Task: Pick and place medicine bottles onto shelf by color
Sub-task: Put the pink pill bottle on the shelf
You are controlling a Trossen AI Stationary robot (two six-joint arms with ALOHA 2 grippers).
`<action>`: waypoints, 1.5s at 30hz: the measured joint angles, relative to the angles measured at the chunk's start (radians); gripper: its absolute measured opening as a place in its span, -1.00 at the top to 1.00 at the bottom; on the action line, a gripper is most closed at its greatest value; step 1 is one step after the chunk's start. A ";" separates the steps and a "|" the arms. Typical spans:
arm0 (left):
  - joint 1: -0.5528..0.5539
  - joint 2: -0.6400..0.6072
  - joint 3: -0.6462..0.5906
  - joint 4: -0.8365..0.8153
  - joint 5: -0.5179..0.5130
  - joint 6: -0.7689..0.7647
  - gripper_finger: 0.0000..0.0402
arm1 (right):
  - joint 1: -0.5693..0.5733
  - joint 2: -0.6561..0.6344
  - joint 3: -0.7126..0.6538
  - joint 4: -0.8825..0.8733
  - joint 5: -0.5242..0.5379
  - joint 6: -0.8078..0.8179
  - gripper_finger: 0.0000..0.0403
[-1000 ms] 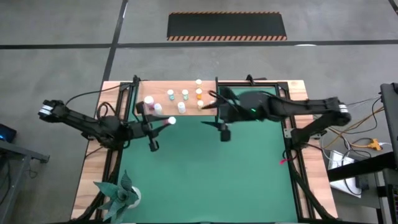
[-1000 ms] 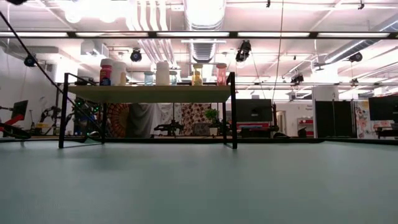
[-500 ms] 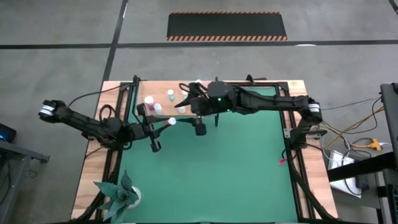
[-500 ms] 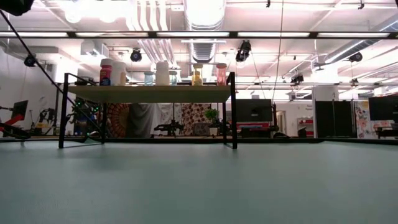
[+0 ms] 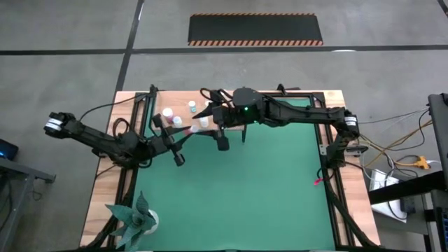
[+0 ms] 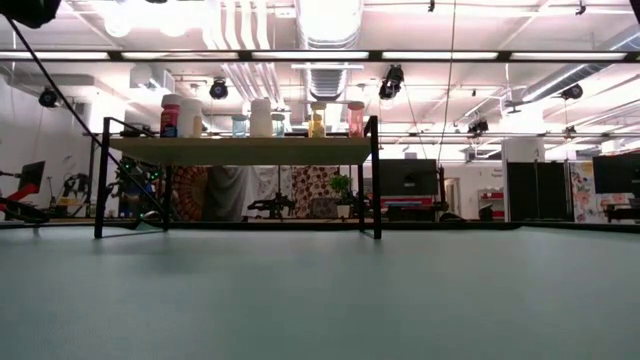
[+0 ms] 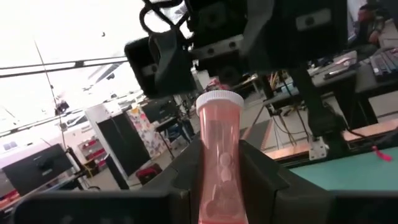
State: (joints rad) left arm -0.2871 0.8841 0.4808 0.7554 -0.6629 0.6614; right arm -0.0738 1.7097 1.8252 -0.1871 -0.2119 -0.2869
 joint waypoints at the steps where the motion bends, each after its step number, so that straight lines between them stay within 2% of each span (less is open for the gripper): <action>1: 0.000 0.003 0.000 0.006 0.001 0.001 0.69 | 0.000 0.002 0.000 -0.003 0.003 0.001 -0.14; 7: -0.001 0.050 0.000 0.114 0.003 0.001 0.69 | 0.002 0.012 -0.001 -0.006 0.002 0.007 -0.12; 13: 0.000 0.071 0.000 0.143 0.003 0.023 0.69 | 0.001 0.011 -0.001 -0.010 0.002 0.017 -0.08; 29: 0.000 0.092 0.000 0.184 0.022 0.026 0.68 | 0.002 0.012 -0.001 -0.021 -0.002 0.015 0.48; 33: 0.000 0.095 0.000 0.181 0.023 0.026 0.55 | 0.002 0.012 -0.001 -0.030 -0.002 0.024 0.51; 40: -0.001 0.096 0.000 0.176 0.028 0.026 0.21 | -0.003 0.007 -0.002 -0.087 0.015 0.029 0.44; 45: -0.001 0.094 0.000 0.176 -0.003 0.027 0.07 | -0.026 -0.027 -0.001 -0.187 0.125 0.038 0.45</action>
State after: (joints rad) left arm -0.2878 0.9781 0.4805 0.9318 -0.6656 0.6884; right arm -0.1000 1.6830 1.8245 -0.3746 -0.0871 -0.2491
